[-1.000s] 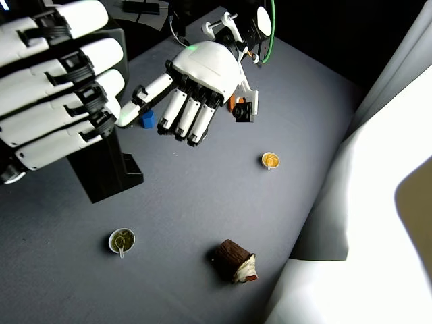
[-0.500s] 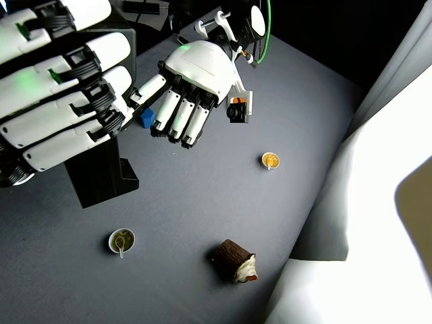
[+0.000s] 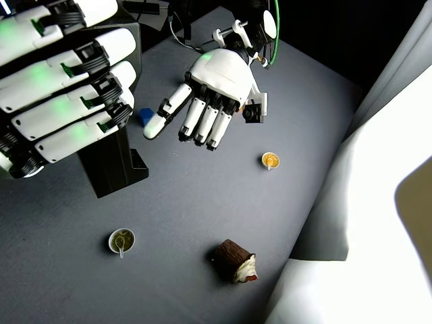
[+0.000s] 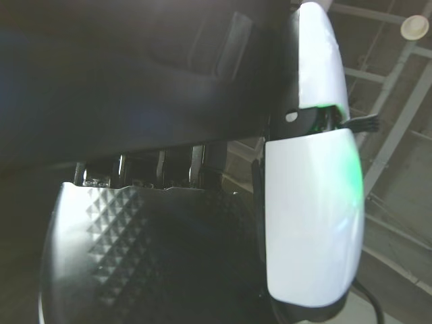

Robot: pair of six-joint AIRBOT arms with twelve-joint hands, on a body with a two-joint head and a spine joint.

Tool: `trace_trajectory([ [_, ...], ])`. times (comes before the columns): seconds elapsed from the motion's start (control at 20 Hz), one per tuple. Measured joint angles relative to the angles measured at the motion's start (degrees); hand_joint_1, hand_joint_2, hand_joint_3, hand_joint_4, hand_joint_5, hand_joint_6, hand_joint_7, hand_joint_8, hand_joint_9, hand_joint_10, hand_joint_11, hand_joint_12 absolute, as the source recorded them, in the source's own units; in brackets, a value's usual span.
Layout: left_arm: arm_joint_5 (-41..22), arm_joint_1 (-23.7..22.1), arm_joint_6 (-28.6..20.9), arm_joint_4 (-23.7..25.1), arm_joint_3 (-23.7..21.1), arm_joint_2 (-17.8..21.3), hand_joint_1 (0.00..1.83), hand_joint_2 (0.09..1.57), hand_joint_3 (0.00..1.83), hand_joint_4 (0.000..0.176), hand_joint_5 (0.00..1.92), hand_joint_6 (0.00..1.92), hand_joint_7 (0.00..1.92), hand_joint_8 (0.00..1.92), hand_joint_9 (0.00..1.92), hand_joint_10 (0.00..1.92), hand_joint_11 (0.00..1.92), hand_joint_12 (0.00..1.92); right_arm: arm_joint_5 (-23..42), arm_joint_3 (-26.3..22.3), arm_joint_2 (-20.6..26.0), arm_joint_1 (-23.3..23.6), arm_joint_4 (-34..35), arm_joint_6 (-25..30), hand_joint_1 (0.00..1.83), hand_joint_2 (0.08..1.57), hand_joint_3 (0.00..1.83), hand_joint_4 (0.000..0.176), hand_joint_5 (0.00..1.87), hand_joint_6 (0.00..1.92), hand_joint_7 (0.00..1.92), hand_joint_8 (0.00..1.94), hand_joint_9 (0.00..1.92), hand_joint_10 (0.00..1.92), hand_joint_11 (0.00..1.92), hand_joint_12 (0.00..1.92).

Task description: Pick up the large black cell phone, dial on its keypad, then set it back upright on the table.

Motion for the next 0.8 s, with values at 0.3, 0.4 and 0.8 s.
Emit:
trace_trajectory([
  [0.3, 1.25, 0.07, 0.22, -0.74, -1.57, 0.02, 1.27, 1.35, 0.00, 0.097, 0.00, 0.00, 0.55, 1.73, 0.84, 1.92, 0.86, 1.92, 0.00, 0.00, 0.00, 0.00, 0.09, 0.00, 1.37, 1.13, 0.00, 0.000, 0.96, 0.93, 0.92, 1.02, 0.87, 1.33, 0.85, 1.39],
  [0.4, 1.84, -0.74, 0.22, -0.28, -3.65, 0.02, 1.27, 1.34, 0.00, 0.095, 0.00, 0.00, 0.56, 1.72, 0.84, 1.92, 0.87, 1.92, 0.00, 0.00, -0.02, -0.02, 0.09, 0.00, 1.37, 1.12, 0.00, 0.000, 0.96, 0.92, 0.93, 1.00, 0.89, 1.32, 0.86, 1.36],
  [0.8, 2.47, -1.57, -0.59, -1.33, -7.76, 1.27, 1.27, 1.35, 0.00, 0.092, 0.00, 0.00, 0.56, 1.72, 0.81, 1.92, 0.85, 1.92, 1.07, 0.00, -0.04, -0.02, 0.76, -0.22, 1.37, 1.13, 0.00, 0.000, 0.93, 0.95, 0.93, 1.01, 0.89, 1.33, 0.85, 1.37],
])
